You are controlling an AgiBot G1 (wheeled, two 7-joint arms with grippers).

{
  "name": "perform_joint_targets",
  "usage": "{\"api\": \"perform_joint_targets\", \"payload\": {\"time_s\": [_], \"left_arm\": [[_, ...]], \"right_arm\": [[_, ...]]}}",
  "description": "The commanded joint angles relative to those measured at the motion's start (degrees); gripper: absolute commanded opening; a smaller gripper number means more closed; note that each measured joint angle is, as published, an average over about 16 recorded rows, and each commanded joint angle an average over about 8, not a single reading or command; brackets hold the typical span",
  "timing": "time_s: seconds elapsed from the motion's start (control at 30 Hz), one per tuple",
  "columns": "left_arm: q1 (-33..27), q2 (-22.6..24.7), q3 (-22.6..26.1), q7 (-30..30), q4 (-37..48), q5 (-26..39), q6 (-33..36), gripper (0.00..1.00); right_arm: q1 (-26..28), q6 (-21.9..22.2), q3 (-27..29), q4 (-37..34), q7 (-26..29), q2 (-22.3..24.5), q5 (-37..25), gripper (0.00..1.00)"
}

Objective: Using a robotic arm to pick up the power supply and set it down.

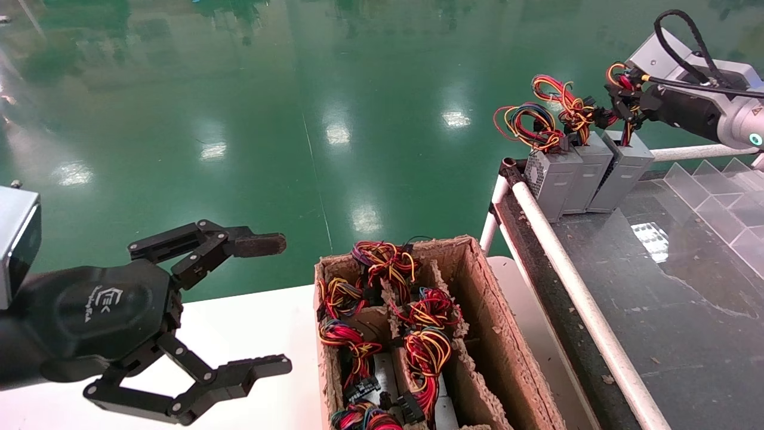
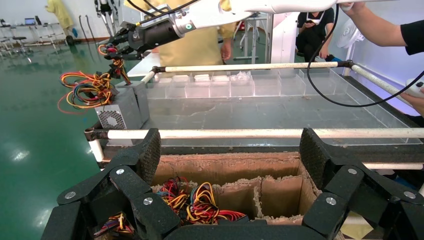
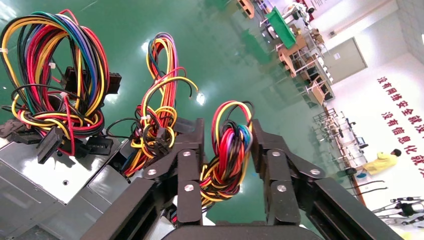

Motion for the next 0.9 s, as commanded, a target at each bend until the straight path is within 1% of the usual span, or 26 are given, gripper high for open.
{"api": "perform_joint_targets", "payload": {"time_s": [0.03, 0.2, 0.33, 0.63, 0.77, 0.9], "left_arm": [[0.0, 0.0, 0.0, 0.0, 0.0, 0.0, 0.0, 1.0], [0.0, 0.0, 0.0, 0.0, 0.0, 0.0, 0.0, 1.0], [0.0, 0.0, 0.0, 0.0, 0.0, 0.0, 0.0, 1.0], [0.0, 0.0, 0.0, 0.0, 0.0, 0.0, 0.0, 1.0], [0.0, 0.0, 0.0, 0.0, 0.0, 0.0, 0.0, 1.0], [0.0, 0.0, 0.0, 0.0, 0.0, 0.0, 0.0, 1.0]], "right_arm": [[0.0, 0.0, 0.0, -0.2, 0.2, 0.1, 0.0, 1.0], [0.6, -1.0, 0.4, -0.4, 1.3, 0.7, 0.5, 1.0], [1.4, -2.5, 0.9, -0.6, 2.9, 1.4, 1.3, 1.0], [3.2, -9.8, 3.4, -0.4, 8.0, 3.2, 4.9, 1.0], [2.1, -12.4, 3.8, 1.7, 9.8, 4.2, 6.3, 1.0], [-0.7, -14.9, 4.0, 6.0, 12.4, 5.6, 8.2, 1.0]]}}
